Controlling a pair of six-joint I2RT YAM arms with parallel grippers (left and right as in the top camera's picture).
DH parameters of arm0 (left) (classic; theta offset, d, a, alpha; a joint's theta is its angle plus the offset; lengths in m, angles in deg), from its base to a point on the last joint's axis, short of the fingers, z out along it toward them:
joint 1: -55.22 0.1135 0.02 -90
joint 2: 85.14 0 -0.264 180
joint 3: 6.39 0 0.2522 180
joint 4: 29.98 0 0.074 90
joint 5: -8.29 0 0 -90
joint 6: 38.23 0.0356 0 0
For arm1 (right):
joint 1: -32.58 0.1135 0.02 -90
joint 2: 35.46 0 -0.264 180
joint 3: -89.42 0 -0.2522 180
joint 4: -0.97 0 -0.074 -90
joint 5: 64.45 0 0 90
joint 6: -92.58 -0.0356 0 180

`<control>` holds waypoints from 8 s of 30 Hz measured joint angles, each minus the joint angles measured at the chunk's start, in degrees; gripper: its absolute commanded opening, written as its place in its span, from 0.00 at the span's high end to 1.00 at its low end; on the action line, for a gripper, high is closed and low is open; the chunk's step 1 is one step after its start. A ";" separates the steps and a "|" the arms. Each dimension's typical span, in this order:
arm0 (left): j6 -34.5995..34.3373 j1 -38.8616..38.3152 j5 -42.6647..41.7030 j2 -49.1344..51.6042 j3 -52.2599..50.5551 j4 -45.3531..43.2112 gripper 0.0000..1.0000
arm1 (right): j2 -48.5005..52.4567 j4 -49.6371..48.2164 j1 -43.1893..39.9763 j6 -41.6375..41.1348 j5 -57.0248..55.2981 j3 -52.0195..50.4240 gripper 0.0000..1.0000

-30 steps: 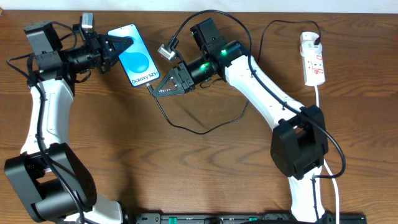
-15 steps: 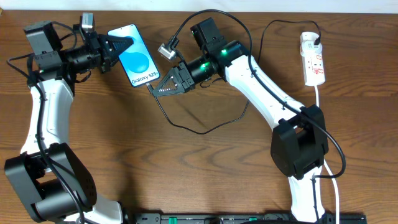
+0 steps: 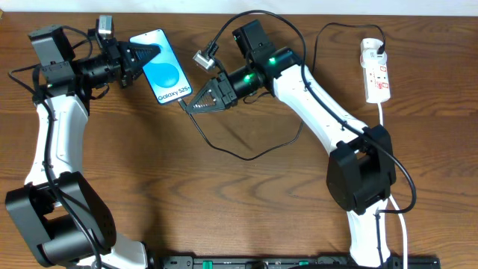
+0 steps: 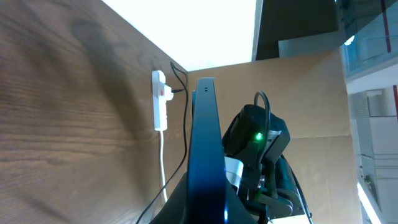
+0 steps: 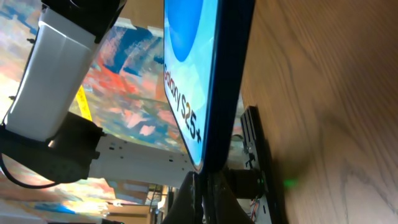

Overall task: Plug charger to phone and switch on socket
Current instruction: 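Push the USB-C plug into the phone's bottom port with the right gripper, then open the right gripper, release the plug, and pull back upward, then lower the cabled phone flat onto the table with the left gripper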

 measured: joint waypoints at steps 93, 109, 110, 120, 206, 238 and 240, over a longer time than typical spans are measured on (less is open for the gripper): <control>-1.75 0.00 3.89 0.00 0.00 -3.10 0.92 | 2.08 -7.54 0.00 -5.44 3.61 -0.07 0.99; -1.75 0.00 3.67 0.00 0.00 -3.13 0.93 | 2.08 -7.54 -0.17 -5.86 3.15 -0.07 0.99; -1.75 0.00 3.67 0.00 0.00 -3.15 0.93 | 2.10 -7.54 -0.17 -5.92 3.04 -0.07 0.99; -1.75 0.00 3.69 0.00 0.00 -3.32 0.93 | 2.08 -8.66 -0.48 -6.80 2.67 -0.07 0.99; 26.45 -9.35 11.63 2.69 -0.09 25.46 0.93 | -1.09 3.32 -13.05 -3.87 -21.99 -0.76 0.13; 31.56 -15.72 31.21 22.16 -0.07 22.08 0.93 | -22.25 25.66 -10.58 6.60 -59.25 -0.24 0.15; 31.74 -15.76 30.51 22.97 -0.07 21.53 0.93 | -22.25 25.77 -10.36 6.60 -59.56 -0.24 0.15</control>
